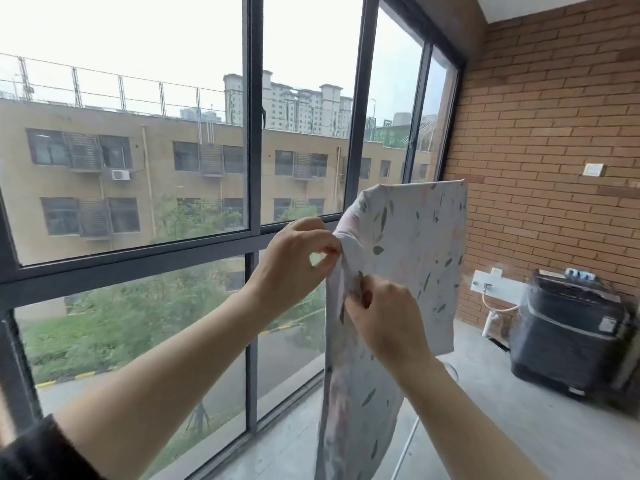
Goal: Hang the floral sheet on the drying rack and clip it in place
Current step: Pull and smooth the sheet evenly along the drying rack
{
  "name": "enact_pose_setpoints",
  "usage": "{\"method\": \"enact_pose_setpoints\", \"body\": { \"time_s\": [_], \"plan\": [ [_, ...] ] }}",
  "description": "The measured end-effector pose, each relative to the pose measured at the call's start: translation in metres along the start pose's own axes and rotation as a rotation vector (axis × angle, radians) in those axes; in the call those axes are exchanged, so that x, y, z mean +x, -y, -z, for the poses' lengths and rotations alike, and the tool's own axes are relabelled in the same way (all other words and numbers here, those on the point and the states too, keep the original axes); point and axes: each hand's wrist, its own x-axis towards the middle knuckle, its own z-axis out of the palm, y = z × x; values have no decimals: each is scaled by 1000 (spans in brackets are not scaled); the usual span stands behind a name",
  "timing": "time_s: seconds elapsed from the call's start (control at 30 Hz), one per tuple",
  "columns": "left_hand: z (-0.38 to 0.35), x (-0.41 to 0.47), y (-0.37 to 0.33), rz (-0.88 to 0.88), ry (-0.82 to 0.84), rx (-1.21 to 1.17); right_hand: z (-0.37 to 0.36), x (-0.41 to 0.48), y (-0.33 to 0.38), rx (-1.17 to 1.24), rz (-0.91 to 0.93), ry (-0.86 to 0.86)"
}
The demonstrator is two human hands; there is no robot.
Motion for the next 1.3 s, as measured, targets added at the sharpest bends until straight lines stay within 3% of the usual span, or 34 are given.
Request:
{"method": "enact_pose_setpoints", "body": {
  "time_s": [0.17,0.3,0.43,0.6,0.67,0.83,1.03,1.3],
  "plan": [
    [-22,-24,17,252,-72,-21,16,-8,-27,81,-6,30],
    [-57,-56,28,580,138,-66,23,-19,-41,73,27,24],
    [-94,-87,28,677,262,-142,33,-26,-58,78,15,16],
    [-106,-93,27,610,151,-97,40,-34,-79,99,-47,-3],
    [-92,-93,24,543,134,-75,40,-37,-83,109,-58,6],
    [-26,-57,13,421,-90,1,32,-36,-70,140,-76,-8],
    [23,-24,22,253,-27,18,35,6,-10,20,18,-161],
    [45,-31,57,211,141,-64,27,27,63,-160,117,-324]
  ]
}}
